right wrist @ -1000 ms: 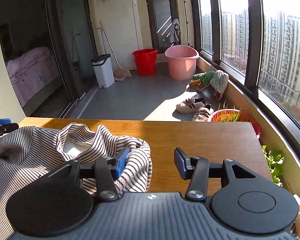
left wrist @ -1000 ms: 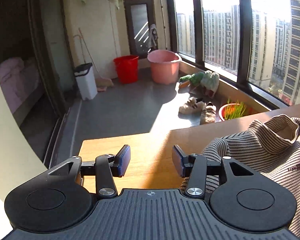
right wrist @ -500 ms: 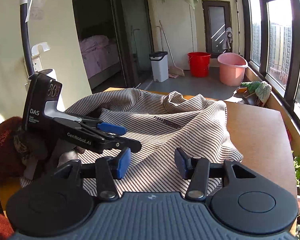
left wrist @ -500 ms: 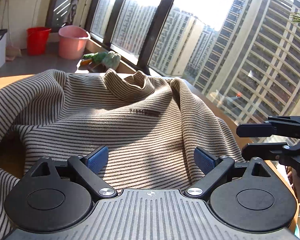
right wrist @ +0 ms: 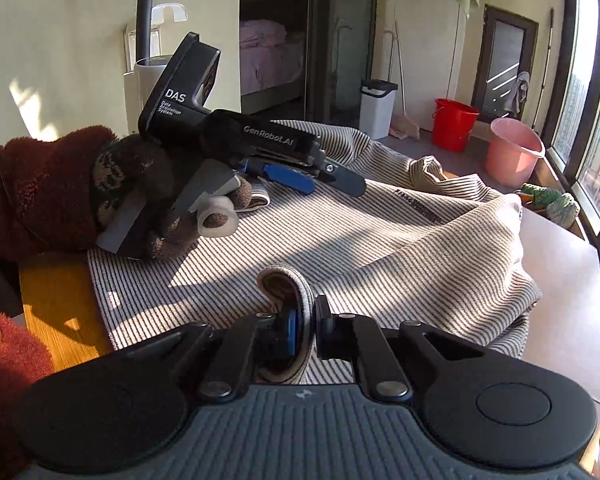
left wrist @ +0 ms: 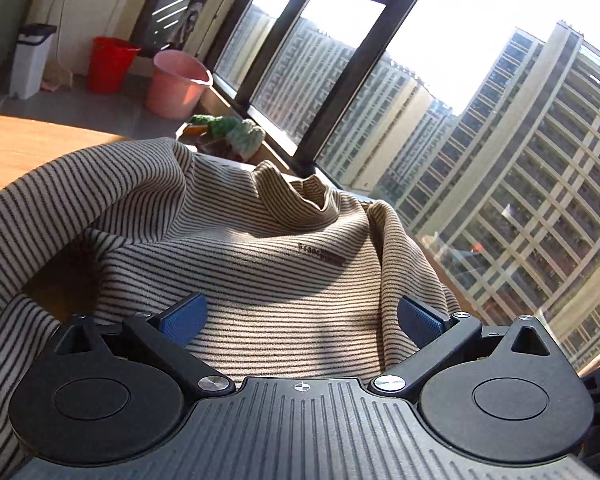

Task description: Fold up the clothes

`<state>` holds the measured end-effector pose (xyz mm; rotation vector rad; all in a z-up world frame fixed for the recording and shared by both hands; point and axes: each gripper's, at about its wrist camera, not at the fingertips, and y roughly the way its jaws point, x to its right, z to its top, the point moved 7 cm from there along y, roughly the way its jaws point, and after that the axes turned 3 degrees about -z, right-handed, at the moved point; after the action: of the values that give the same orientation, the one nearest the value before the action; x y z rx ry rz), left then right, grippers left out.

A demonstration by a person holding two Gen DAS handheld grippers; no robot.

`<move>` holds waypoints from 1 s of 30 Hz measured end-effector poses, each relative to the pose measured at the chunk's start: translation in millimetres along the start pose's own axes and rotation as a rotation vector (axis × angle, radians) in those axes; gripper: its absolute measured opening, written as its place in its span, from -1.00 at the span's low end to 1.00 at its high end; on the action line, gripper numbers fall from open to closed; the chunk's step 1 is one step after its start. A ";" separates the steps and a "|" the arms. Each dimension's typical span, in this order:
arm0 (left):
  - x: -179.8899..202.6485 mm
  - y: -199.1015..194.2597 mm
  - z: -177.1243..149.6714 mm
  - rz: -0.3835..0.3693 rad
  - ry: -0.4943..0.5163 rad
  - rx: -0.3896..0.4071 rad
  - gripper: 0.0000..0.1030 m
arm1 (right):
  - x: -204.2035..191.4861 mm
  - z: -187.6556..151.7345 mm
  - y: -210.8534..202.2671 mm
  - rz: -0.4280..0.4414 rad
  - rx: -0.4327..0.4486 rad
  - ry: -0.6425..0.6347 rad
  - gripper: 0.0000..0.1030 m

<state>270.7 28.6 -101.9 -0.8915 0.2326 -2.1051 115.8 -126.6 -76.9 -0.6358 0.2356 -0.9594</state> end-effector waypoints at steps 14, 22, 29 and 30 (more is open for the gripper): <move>32.5 16.0 -15.6 -0.043 0.141 -0.074 1.00 | 134.1 97.3 -78.9 -0.383 0.348 0.188 -0.92; 37.9 1.8 -34.3 -0.014 0.136 -0.085 1.00 | 65.7 -10.4 45.9 -0.060 -0.021 0.330 -0.91; 51.7 -21.7 -28.1 -0.018 0.186 -0.104 1.00 | 41.3 -32.0 36.4 0.084 -0.081 0.330 -0.73; 54.2 -24.4 -18.8 -0.001 0.224 -0.079 1.00 | 42.0 -23.2 31.1 0.097 -0.064 0.316 -0.73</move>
<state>220.6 1.2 -76.8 -0.6998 0.4345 -2.2097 150.3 -157.5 -110.3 -0.5236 0.5743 -0.9586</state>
